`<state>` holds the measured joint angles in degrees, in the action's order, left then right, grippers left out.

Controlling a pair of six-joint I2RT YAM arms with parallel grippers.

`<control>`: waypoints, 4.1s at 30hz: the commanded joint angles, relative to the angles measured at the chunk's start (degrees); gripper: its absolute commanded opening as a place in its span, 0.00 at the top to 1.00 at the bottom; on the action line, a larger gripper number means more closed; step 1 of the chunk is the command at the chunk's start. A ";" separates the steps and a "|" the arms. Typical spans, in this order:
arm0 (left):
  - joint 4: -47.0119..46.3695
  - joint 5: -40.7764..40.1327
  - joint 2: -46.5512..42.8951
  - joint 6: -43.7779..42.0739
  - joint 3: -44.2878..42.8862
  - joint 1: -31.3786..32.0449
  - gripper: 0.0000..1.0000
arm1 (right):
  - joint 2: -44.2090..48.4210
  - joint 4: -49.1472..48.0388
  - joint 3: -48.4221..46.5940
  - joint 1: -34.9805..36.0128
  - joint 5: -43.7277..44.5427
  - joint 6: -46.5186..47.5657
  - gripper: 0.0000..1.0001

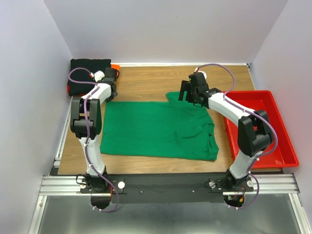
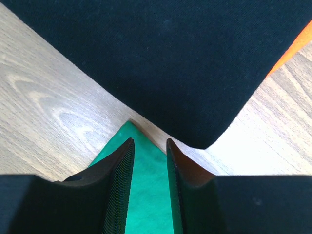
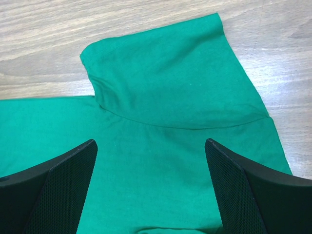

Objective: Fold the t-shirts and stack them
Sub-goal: Fold the tshirt

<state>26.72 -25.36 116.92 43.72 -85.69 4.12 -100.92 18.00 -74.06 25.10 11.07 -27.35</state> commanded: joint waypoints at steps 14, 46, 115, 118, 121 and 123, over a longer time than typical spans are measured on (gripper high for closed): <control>1.23 -1.97 4.01 -0.22 -1.23 -0.34 0.61 | -0.94 -1.03 0.67 -0.84 -1.05 0.55 0.03; -7.29 8.23 -5.65 -4.44 7.55 -0.25 1.00 | -27.22 -0.95 -23.58 -7.96 2.99 2.83 0.16; -12.04 17.81 -19.98 -3.12 21.09 -5.53 1.00 | 19.97 -0.77 14.82 -10.16 -9.31 -4.81 1.00; -12.04 17.72 -21.56 -2.94 22.23 -5.79 1.00 | 22.43 0.19 17.02 -10.16 -9.84 -4.90 1.00; -12.22 17.63 -22.88 -3.03 23.37 -6.14 1.00 | 23.84 1.16 18.69 -9.99 -10.72 -4.99 1.00; -12.22 17.72 -23.76 -2.94 23.99 -6.67 1.00 | 24.98 1.51 20.36 -9.90 -10.72 -5.16 1.00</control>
<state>15.79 -8.25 95.88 40.34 -63.02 -1.48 -78.50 17.37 -56.01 14.94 2.48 -31.57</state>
